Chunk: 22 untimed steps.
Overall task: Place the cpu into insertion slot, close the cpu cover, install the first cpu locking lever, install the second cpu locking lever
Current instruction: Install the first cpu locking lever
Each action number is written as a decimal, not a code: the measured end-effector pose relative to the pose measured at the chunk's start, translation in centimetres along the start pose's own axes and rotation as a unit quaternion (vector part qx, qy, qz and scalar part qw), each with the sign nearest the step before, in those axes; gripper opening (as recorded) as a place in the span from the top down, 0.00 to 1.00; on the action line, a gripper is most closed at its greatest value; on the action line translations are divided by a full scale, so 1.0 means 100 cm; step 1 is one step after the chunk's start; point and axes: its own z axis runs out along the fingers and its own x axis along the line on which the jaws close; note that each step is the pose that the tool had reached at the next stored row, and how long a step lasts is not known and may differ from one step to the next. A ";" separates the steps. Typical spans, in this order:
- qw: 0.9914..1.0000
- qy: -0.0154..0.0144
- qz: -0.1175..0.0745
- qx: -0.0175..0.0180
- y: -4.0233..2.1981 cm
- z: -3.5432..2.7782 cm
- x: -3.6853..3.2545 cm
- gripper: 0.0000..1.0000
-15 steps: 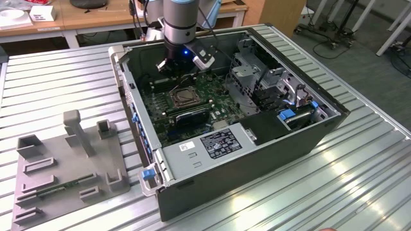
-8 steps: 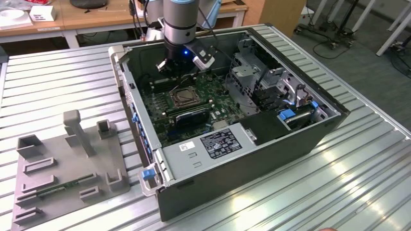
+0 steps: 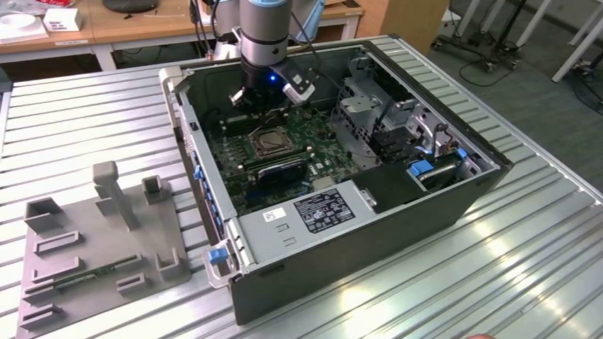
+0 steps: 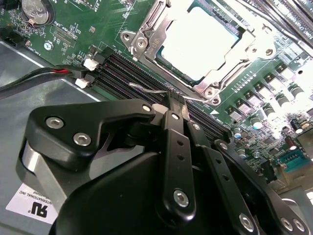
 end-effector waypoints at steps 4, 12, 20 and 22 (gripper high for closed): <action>1.000 0.000 0.000 0.000 -0.0001 0.0008 0.0000 0.89; 1.000 0.000 0.000 0.000 -0.0009 0.0046 0.0003 0.89; 1.000 0.000 0.000 0.000 -0.0017 0.0085 0.0004 0.89; 1.000 0.000 0.000 0.000 -0.0018 0.0088 0.0000 0.89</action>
